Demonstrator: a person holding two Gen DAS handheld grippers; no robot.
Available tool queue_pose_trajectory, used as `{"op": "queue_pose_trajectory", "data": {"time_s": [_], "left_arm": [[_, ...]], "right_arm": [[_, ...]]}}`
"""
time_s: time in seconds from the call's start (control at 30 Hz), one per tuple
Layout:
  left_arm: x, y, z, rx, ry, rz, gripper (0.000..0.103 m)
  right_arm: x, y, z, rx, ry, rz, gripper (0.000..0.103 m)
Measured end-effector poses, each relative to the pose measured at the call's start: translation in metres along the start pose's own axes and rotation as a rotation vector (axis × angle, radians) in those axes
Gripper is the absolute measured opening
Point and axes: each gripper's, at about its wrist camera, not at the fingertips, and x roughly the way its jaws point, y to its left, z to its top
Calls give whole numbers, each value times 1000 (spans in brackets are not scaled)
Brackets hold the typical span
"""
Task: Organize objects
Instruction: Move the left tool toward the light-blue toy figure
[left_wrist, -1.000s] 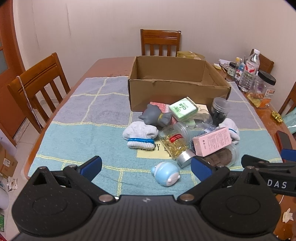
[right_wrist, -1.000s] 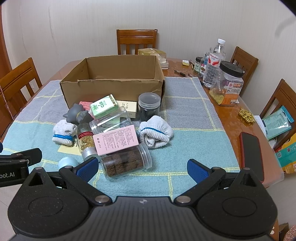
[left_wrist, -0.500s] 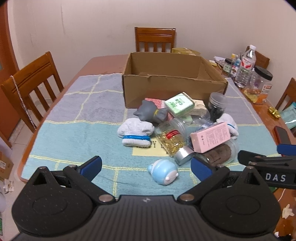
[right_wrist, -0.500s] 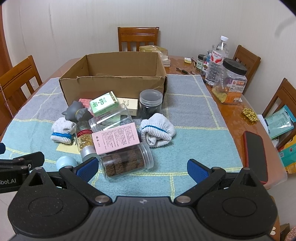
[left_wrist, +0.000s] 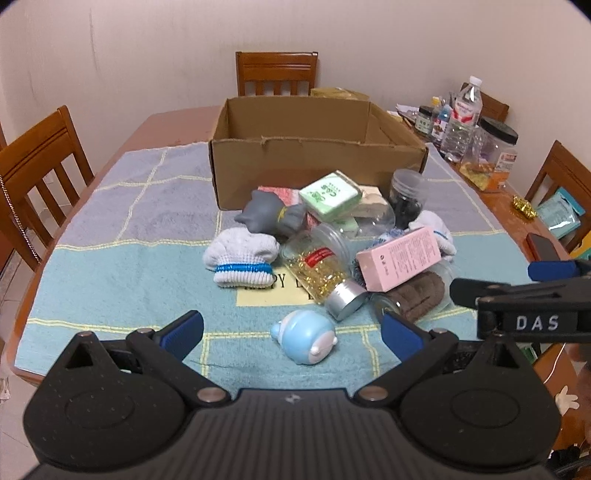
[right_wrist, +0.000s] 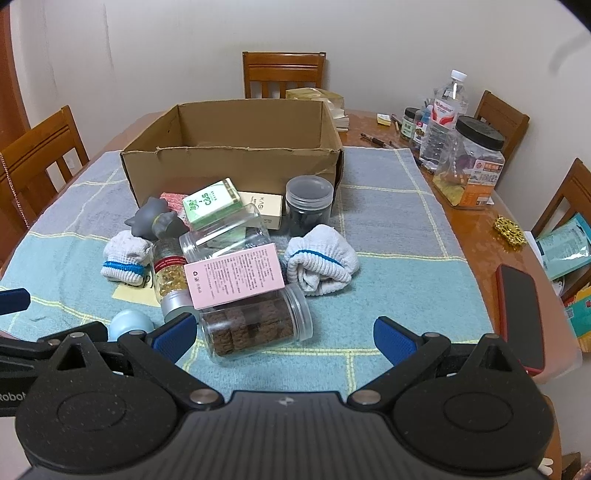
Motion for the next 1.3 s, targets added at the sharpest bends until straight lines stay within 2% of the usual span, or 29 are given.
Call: {"op": "queue_pose_trajectory", "data": {"time_s": [0.5, 0.6, 0.8, 1.03, 1.23, 1.3], "left_arm": [[40, 15, -14, 86, 44, -67, 102], [47, 17, -18, 128, 59, -100, 102], [66, 21, -20, 190, 84, -117, 102], [76, 26, -14, 184, 94, -200, 101], [82, 22, -11, 217, 99, -223, 96], [84, 21, -11, 222, 108, -227, 89]], "right_arm": [[24, 6, -4, -44, 26, -1, 103], [27, 7, -7, -37, 34, -10, 103], [30, -1, -13, 9, 52, -17, 103], [36, -12, -10, 17, 77, -30, 103], [44, -11, 0, -33, 79, 24, 103], [46, -11, 6, -52, 70, 46, 103]]}}
